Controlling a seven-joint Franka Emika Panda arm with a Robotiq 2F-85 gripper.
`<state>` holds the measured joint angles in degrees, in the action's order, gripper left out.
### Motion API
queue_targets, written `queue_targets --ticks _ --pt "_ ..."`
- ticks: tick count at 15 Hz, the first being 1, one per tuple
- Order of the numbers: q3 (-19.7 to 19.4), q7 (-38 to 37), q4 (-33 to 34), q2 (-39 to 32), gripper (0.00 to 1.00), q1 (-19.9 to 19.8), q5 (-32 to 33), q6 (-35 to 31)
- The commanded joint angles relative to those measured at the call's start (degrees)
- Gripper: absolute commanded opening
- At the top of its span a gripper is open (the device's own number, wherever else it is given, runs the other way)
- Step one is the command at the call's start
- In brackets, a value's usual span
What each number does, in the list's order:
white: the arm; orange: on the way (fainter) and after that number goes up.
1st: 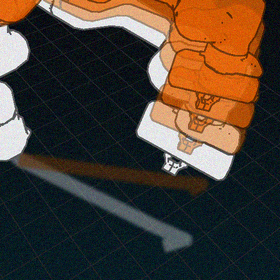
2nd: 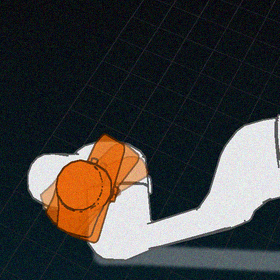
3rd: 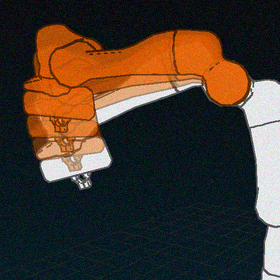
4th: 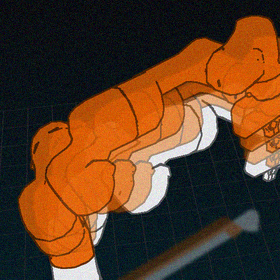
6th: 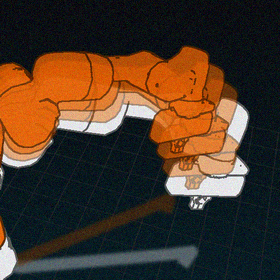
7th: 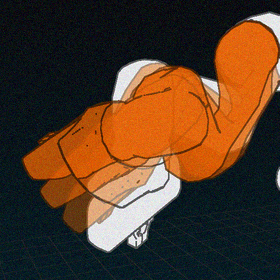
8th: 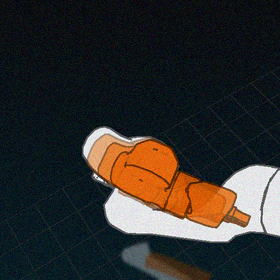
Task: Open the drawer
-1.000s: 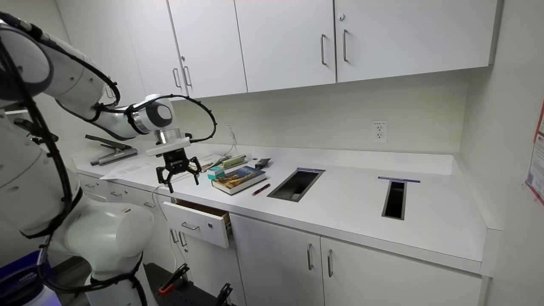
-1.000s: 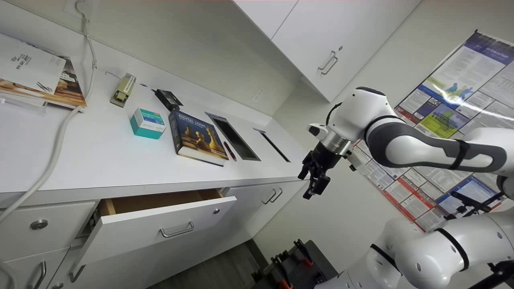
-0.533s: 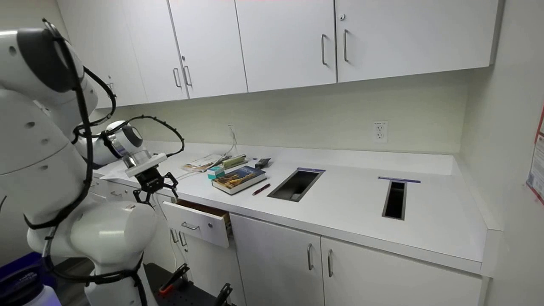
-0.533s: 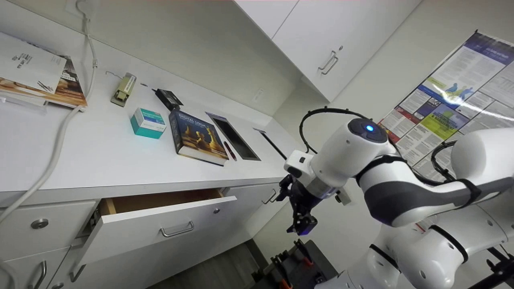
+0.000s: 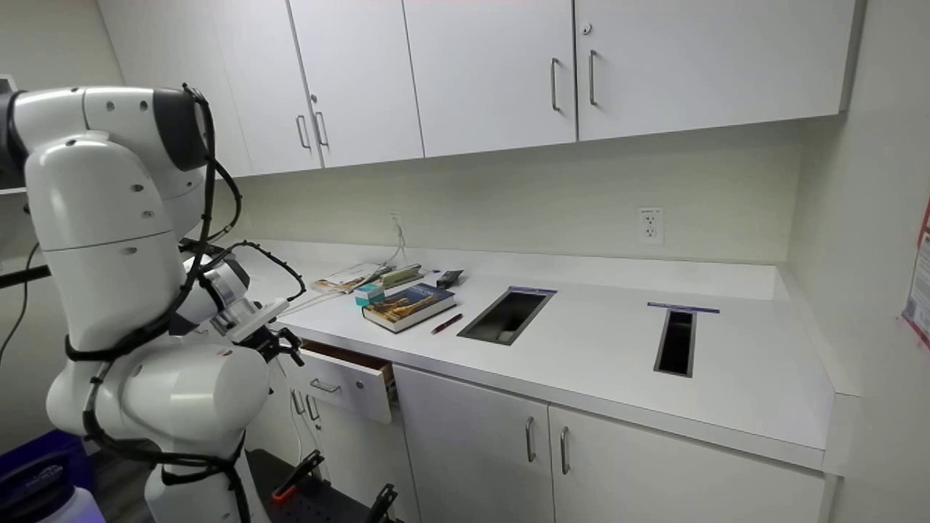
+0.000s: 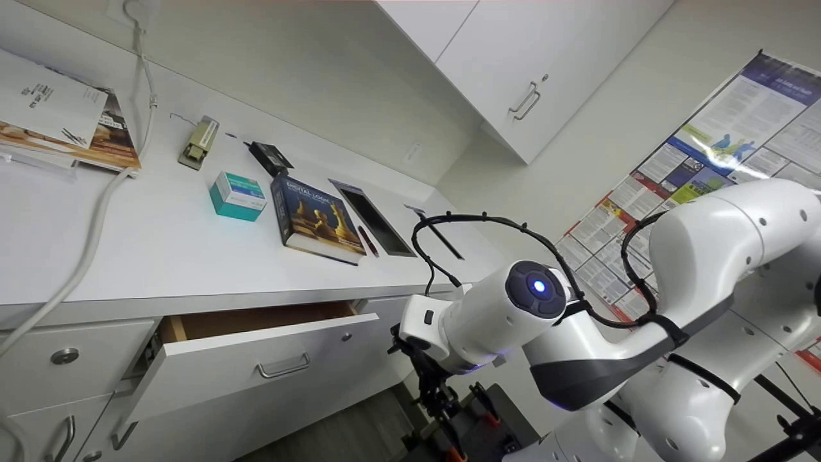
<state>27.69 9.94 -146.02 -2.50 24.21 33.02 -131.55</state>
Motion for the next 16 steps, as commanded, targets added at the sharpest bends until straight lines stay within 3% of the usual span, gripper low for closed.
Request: queue_targets --ticks 1,4,12,16 --pt "-0.74 0.18 0.02 0.18 1.0 0.71 -0.21 0.06" --pt "-0.74 0.17 0.03 0.87 1.0 0.73 -0.23 0.07" --pt "4.44 -13.26 7.79 -10.69 1.0 10.86 23.55 18.68" --pt "1.29 -24.3 11.44 -19.9 1.0 15.44 38.35 20.99"
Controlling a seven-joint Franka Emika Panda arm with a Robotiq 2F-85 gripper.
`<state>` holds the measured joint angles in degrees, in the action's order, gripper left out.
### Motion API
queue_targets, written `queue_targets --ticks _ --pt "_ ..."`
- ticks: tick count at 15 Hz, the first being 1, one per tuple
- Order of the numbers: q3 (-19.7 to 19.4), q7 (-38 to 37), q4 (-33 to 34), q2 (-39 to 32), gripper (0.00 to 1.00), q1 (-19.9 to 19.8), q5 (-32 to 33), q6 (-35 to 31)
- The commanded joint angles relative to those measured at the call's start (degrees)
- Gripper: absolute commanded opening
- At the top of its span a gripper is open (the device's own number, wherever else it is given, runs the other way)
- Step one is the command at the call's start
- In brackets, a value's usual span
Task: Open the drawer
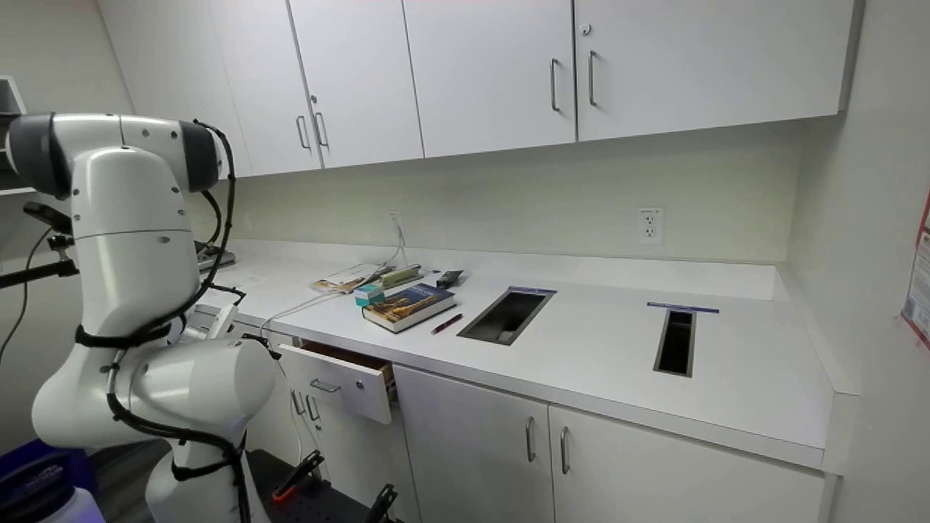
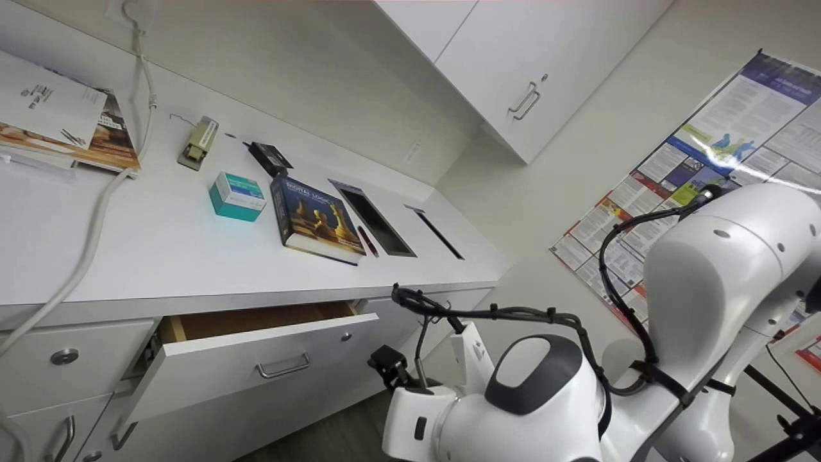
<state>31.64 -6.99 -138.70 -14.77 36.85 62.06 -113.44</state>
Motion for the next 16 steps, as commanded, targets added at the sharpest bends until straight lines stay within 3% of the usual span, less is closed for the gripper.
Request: queue_targets --ticks 1,5,10,11,16 --pt "-3.68 -10.13 4.94 -9.76 1.0 3.45 12.46 2.38" --pt "-6.45 -22.17 8.0 -17.07 1.0 4.85 23.44 -0.38" --pt "-5.34 -42.92 6.33 -19.99 1.0 4.68 37.96 -3.6" --pt "-4.92 -36.5 7.18 -20.25 1.0 3.61 34.23 -2.44" --pt "-4.71 -37.5 7.22 -20.95 1.0 3.41 34.95 -2.42"
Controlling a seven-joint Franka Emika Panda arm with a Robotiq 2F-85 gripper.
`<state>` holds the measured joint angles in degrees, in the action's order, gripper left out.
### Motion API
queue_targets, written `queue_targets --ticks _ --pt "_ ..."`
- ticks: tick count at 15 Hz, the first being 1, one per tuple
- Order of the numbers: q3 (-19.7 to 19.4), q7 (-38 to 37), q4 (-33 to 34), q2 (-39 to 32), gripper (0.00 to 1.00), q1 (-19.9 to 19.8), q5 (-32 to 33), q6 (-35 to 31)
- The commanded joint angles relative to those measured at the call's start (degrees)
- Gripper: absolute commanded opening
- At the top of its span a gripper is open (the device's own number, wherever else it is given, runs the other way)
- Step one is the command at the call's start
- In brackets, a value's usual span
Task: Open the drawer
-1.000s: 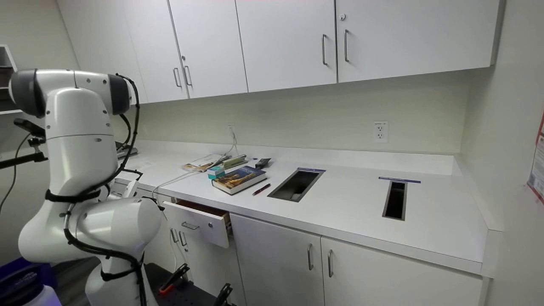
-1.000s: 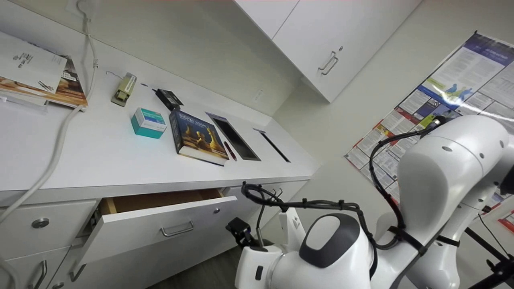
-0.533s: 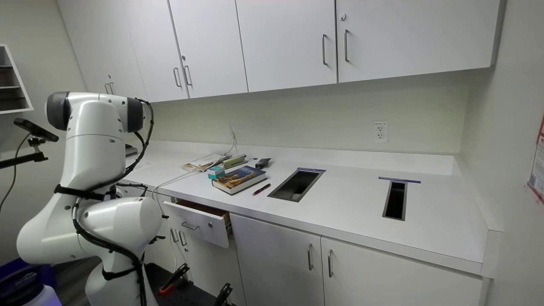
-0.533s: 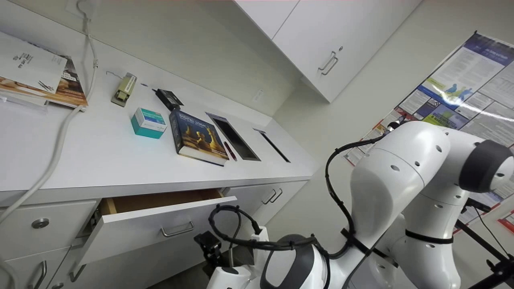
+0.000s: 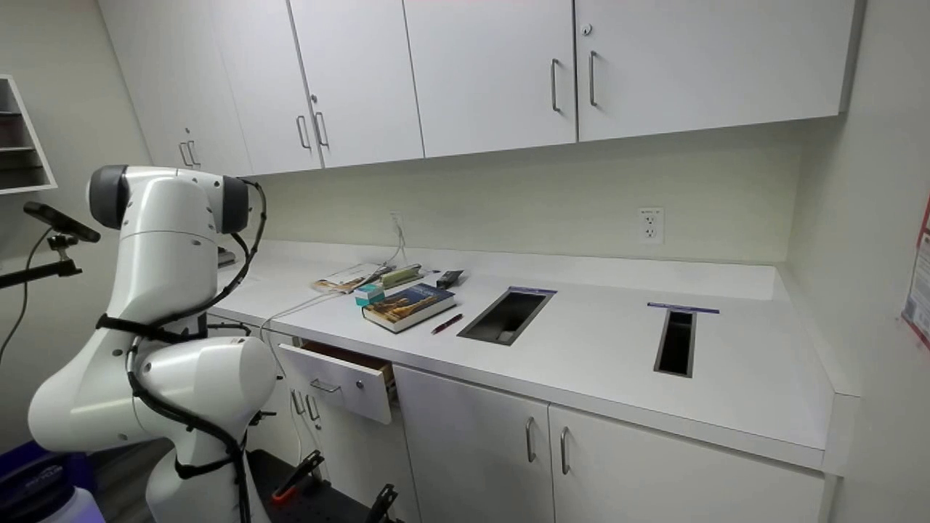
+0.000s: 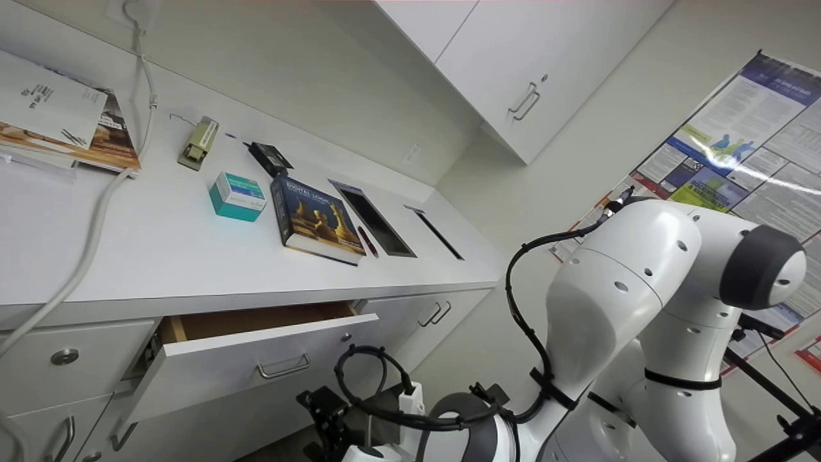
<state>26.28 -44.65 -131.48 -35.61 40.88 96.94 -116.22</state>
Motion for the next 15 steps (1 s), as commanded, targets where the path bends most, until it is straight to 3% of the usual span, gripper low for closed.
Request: queue_targets --ticks 1,5,11,12,15 --pt "0.31 -0.27 0.37 -0.46 1.0 -0.03 0.44 1.69" --pt "-0.45 -7.0 -1.26 -0.95 1.0 2.28 4.96 8.97" --pt "-0.15 -20.15 -3.44 -5.22 1.0 0.33 15.71 10.71" --pt "0.92 -16.06 -3.19 -4.36 1.0 -0.2 13.19 10.15" --pt "0.9 -18.47 -3.19 -5.95 1.0 -0.86 15.12 10.33"
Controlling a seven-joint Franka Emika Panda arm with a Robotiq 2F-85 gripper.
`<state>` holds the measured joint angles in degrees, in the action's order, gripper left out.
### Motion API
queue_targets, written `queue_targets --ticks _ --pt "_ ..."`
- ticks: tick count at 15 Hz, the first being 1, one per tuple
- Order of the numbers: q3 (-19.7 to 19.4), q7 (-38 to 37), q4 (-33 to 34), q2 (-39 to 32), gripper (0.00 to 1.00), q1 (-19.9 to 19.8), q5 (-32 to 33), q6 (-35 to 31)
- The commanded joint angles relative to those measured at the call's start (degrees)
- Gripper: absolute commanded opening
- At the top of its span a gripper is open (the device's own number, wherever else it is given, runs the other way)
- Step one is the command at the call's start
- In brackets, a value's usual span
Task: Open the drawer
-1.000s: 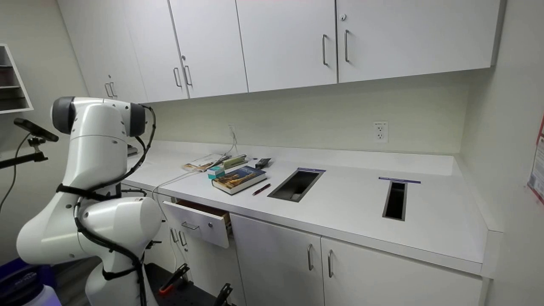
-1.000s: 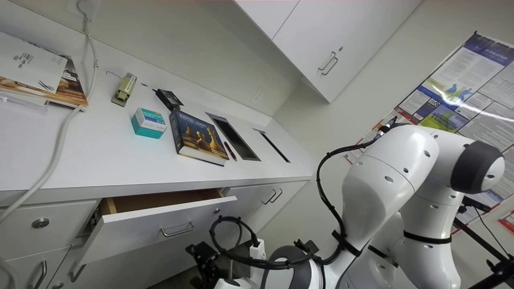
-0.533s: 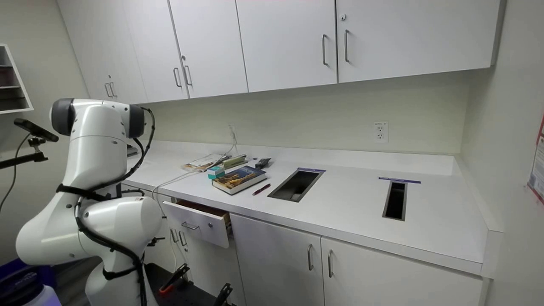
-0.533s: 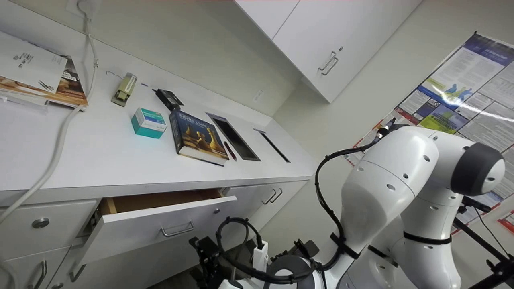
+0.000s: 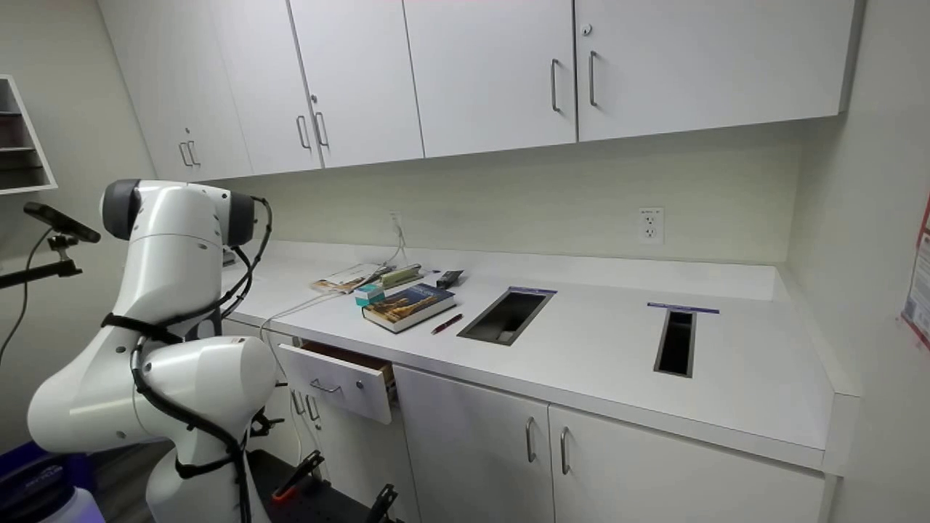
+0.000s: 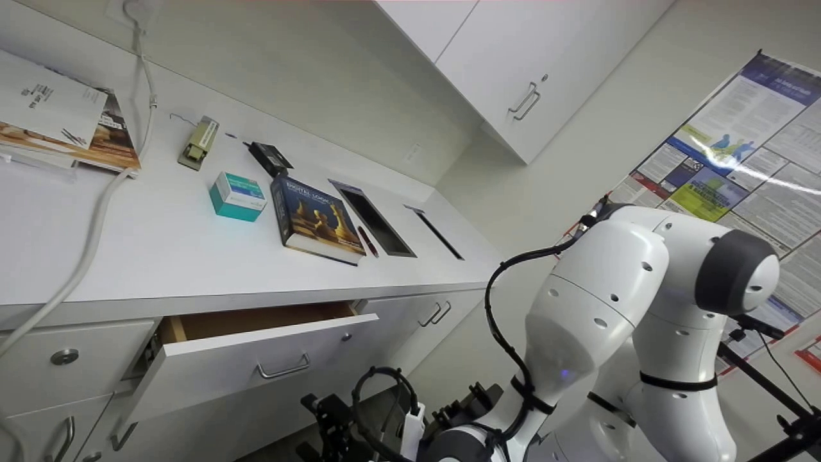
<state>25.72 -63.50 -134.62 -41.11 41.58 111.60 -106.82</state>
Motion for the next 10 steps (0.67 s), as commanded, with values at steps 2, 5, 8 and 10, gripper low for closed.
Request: queue_targets --ticks 2,5,8,10 --pt "1.19 0.78 0.56 -0.89 1.0 -1.53 0.66 1.26" --pt "0.35 0.21 2.39 -1.86 1.0 -1.87 -0.06 3.72" --pt "0.14 -0.07 4.1 -2.49 1.0 -3.19 -0.35 5.9" --pt "0.11 0.03 5.33 -3.32 1.0 -4.25 -0.28 6.65"
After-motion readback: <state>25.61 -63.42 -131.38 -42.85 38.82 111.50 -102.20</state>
